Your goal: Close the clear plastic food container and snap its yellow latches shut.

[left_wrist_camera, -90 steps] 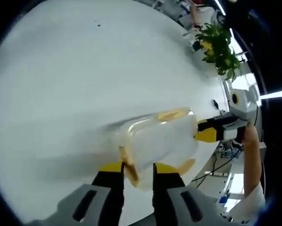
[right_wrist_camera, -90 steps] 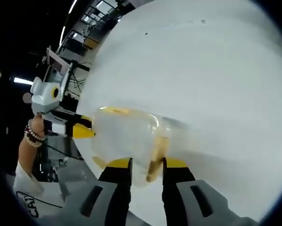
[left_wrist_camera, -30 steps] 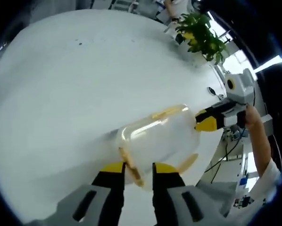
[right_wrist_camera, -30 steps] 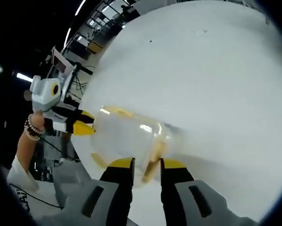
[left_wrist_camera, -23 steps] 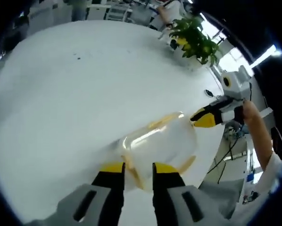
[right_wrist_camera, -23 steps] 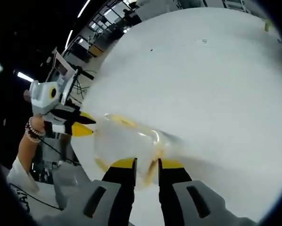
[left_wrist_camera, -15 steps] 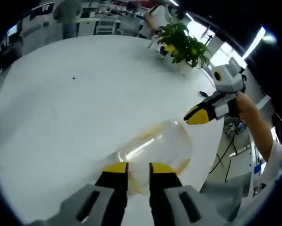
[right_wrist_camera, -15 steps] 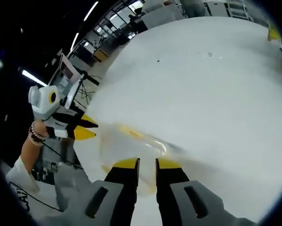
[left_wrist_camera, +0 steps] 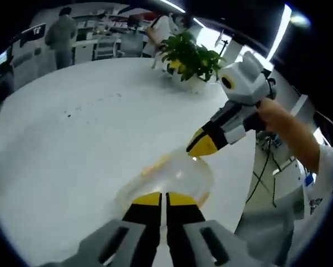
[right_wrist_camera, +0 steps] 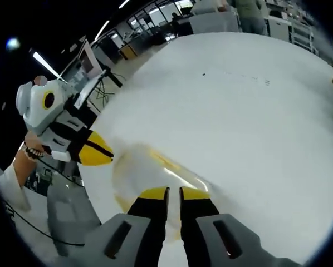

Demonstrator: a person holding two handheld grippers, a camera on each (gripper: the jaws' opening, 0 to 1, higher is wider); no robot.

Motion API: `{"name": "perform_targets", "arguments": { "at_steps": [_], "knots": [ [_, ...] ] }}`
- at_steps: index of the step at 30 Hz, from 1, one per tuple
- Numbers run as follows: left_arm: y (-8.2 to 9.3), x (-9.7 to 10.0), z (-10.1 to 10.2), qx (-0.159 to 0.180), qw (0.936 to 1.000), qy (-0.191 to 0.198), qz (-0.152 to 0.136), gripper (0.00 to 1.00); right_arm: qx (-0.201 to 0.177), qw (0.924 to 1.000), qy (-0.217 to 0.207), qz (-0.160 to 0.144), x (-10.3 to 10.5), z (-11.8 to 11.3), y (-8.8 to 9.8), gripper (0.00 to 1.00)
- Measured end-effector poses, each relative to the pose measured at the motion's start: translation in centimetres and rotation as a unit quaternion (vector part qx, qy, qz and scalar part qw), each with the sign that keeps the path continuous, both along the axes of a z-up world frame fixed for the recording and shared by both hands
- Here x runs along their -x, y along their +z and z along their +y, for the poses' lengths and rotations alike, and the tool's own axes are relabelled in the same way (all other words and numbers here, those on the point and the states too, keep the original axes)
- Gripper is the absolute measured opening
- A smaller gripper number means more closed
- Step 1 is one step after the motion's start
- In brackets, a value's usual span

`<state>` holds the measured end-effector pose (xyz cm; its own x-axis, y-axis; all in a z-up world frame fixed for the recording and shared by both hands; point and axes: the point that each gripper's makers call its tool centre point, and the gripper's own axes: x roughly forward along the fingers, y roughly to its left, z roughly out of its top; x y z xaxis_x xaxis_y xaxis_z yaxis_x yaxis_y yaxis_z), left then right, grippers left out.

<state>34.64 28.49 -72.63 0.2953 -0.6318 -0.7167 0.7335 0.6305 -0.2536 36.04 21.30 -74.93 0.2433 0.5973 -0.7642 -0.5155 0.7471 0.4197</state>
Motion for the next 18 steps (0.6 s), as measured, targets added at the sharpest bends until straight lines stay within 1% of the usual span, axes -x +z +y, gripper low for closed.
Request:
{"name": "perform_targets", "arguments": {
  "at_steps": [1, 2, 3, 4, 5, 9, 11, 12, 13, 14, 18],
  "knots": [
    [-0.1, -0.2, -0.1, -0.004, 0.9999, -0.001, -0.01, 0.0, -0.001, 1.0, 0.001, 0.0, 0.0, 0.1, 0.0, 0.03],
    [-0.3, -0.3, -0.3, -0.012, 0.9995, -0.006, -0.028, 0.0, -0.004, 1.0, 0.003, 0.0, 0.0, 0.5, -0.1, 0.02],
    [-0.4, -0.2, -0.5, -0.015, 0.9991, -0.015, -0.038, 0.0, -0.004, 1.0, 0.006, 0.0, 0.0, 0.7, -0.2, 0.02],
    [-0.5, 0.1, -0.9, -0.013, 0.999, -0.016, -0.04, 0.0, -0.004, 1.0, 0.009, -0.001, 0.0, 0.9, -0.3, 0.01],
    [-0.8, 0.4, -1.2, -0.016, 0.9986, -0.026, -0.043, 0.0, -0.004, 0.9999, 0.013, -0.002, -0.1, 1.3, -0.4, 0.0],
    [-1.4, 1.2, -2.5, -0.008, 0.9982, -0.045, -0.039, 0.0, -0.009, 0.9997, 0.023, -0.004, -0.2, 2.4, -0.5, 0.0],
    [-1.5, 1.4, -3.0, -0.009, 0.9975, -0.052, -0.046, 0.0, -0.012, 0.9995, 0.027, -0.002, -0.2, 2.9, -0.6, 0.0],
    [-1.6, 1.4, -3.1, -0.007, 0.9977, -0.052, -0.043, 0.0, -0.014, 0.9995, 0.029, -0.001, -0.2, 3.1, -0.7, 0.0],
    [-1.7, 1.6, -3.5, 0.001, 0.9982, -0.05, -0.034, 0.0, -0.015, 0.9993, 0.033, -0.002, -0.2, 3.3, -0.7, 0.0],
    [-1.8, 1.7, -3.7, 0.003, 0.9981, -0.053, -0.033, 0.0, -0.015, 0.9993, 0.035, -0.001, -0.2, 3.5, -0.8, 0.0],
    [-2.6, 2.0, -4.0, -0.008, 0.9976, -0.06, -0.033, 0.0, -0.015, 0.999, 0.041, 0.001, -0.2, 3.9, -1.1, 0.0]
  ]
}}
